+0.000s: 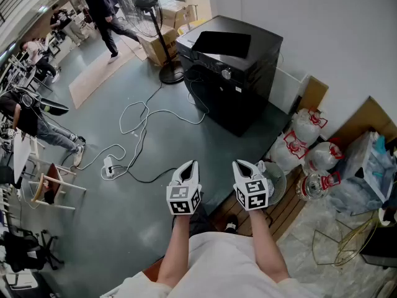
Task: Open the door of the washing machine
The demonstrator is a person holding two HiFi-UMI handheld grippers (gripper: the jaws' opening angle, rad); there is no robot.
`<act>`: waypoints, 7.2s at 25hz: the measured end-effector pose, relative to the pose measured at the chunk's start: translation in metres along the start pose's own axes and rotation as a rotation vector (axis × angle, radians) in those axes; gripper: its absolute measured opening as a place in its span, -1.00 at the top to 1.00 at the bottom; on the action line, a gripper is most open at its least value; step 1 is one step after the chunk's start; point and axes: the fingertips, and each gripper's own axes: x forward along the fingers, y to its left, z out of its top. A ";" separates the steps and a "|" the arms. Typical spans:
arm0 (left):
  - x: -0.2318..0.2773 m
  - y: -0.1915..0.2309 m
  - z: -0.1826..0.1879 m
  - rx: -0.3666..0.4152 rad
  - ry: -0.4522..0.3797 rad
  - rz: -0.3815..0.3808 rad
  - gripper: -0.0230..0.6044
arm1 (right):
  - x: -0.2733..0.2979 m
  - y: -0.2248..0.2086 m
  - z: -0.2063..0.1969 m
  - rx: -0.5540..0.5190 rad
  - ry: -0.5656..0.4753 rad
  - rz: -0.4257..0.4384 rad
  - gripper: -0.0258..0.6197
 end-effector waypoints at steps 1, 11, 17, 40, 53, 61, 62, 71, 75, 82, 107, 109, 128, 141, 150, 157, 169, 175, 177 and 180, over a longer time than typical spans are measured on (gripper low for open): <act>0.002 0.000 0.000 -0.001 0.000 -0.001 0.74 | 0.001 -0.001 0.001 -0.002 -0.003 0.001 0.92; 0.015 0.003 0.000 0.000 0.014 -0.008 0.75 | 0.011 -0.008 0.004 0.035 -0.015 0.016 0.92; 0.031 0.010 -0.002 -0.009 0.034 -0.028 0.75 | 0.020 -0.008 0.003 0.073 -0.016 0.048 0.92; 0.147 0.197 0.075 -0.026 0.112 -0.100 0.75 | 0.215 0.021 0.059 0.119 0.130 -0.048 0.92; 0.164 0.278 0.151 0.126 0.129 -0.182 0.74 | 0.267 0.064 0.152 0.089 0.085 -0.161 0.92; 0.194 0.286 0.141 0.149 0.189 -0.226 0.74 | 0.311 0.031 0.151 0.167 0.099 -0.179 0.92; 0.199 0.289 0.144 0.151 0.190 -0.222 0.74 | 0.319 0.027 0.154 0.169 0.100 -0.173 0.92; 0.283 0.305 0.183 0.106 0.186 -0.175 0.74 | 0.396 -0.025 0.197 0.199 0.087 -0.114 0.92; 0.324 0.293 0.201 0.080 0.194 -0.187 0.74 | 0.419 -0.061 0.215 0.225 0.076 -0.110 0.92; 0.373 0.289 0.178 0.003 0.248 -0.161 0.74 | 0.453 -0.089 0.209 0.348 0.082 -0.042 0.92; 0.535 0.386 -0.004 -0.026 0.450 -0.359 0.74 | 0.597 -0.157 0.154 0.049 0.136 -0.243 0.91; 0.548 0.390 -0.014 -0.022 0.451 -0.373 0.74 | 0.603 -0.157 0.151 -0.022 0.158 -0.248 0.91; 0.688 0.402 0.023 0.186 0.301 -0.643 0.51 | 0.655 -0.164 0.120 -0.361 0.410 -0.287 0.63; 0.725 0.384 0.002 0.611 0.390 -0.890 0.32 | 0.665 -0.169 0.103 -0.376 0.457 -0.280 0.48; 0.730 0.372 -0.015 0.825 0.477 -1.087 0.23 | 0.665 -0.169 0.101 -0.415 0.485 -0.267 0.47; 0.736 0.370 -0.038 1.013 0.545 -1.131 0.21 | 0.667 -0.169 0.098 -0.383 0.479 -0.299 0.42; 0.735 0.372 -0.036 0.930 0.540 -1.067 0.18 | 0.669 -0.168 0.103 -0.339 0.440 -0.327 0.42; 0.735 0.372 -0.037 0.902 0.542 -1.044 0.18 | 0.669 -0.167 0.102 -0.303 0.412 -0.323 0.42; 0.730 0.375 -0.038 0.896 0.553 -1.051 0.18 | 0.669 -0.167 0.105 -0.278 0.394 -0.325 0.42; 0.715 0.382 -0.043 0.843 0.578 -1.076 0.18 | 0.667 -0.161 0.107 -0.289 0.391 -0.310 0.43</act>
